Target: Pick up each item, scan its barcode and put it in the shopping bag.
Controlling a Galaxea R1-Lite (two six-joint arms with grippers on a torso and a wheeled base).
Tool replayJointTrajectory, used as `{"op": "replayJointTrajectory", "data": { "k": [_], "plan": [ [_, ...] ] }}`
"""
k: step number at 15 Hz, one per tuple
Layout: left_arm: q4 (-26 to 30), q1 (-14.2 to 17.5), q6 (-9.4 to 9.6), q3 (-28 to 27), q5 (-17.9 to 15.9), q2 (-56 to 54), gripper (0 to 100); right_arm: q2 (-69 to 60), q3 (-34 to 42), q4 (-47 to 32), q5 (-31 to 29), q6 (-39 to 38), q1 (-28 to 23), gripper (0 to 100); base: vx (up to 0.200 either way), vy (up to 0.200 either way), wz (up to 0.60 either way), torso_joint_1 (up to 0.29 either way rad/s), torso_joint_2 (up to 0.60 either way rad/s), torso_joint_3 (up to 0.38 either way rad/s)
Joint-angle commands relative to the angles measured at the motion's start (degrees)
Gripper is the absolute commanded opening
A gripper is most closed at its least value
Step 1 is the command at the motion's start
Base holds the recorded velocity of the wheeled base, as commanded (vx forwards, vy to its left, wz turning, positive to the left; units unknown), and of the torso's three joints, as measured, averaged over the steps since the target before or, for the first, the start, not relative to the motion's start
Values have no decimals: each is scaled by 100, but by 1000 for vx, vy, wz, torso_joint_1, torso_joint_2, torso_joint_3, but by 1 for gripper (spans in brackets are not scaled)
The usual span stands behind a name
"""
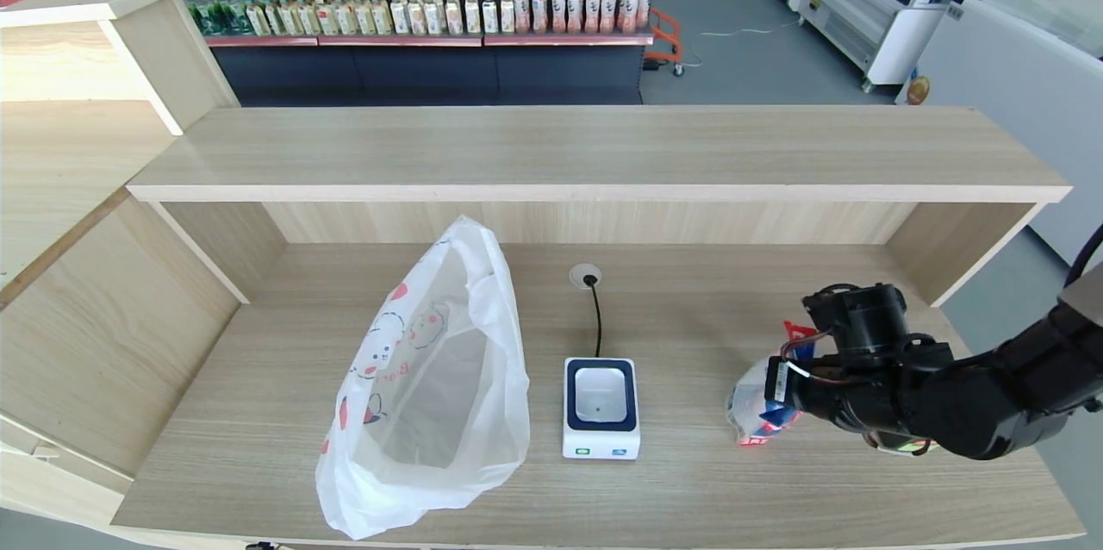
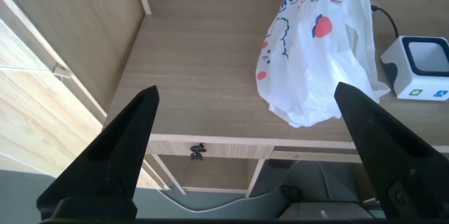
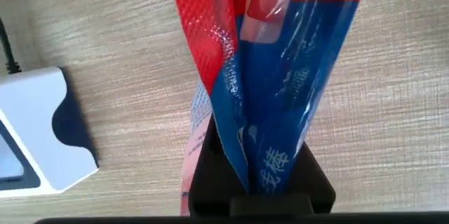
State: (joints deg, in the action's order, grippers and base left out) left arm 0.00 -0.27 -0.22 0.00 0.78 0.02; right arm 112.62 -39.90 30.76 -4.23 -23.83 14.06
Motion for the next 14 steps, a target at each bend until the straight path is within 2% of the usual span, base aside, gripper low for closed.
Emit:
{"op": "replayJointTrajectory", "data": {
  "k": [1,4,6,7,9,14],
  "plan": [
    [0,0,-4,0,1,-2,100,-618,-106,115,906,72,53,0,0,0,0,0,0,0],
    [0,0,-4,0,1,-2,100,-1515,-106,62,2664,318,-34,0,0,0,0,0,0,0],
    [0,0,-4,0,1,-2,100,-1963,-53,124,4466,494,-237,0,0,0,0,0,0,0],
    [0,0,-4,0,1,-2,100,-2051,-53,115,4870,792,-237,0,0,0,0,0,0,0],
    [0,0,-4,0,1,-2,100,-2103,-115,132,5072,1003,-96,0,0,0,0,0,0,0],
    [0,0,-4,0,1,-2,100,-2604,255,115,5178,801,625,0,0,0,0,0,0,0]
  ]
}}
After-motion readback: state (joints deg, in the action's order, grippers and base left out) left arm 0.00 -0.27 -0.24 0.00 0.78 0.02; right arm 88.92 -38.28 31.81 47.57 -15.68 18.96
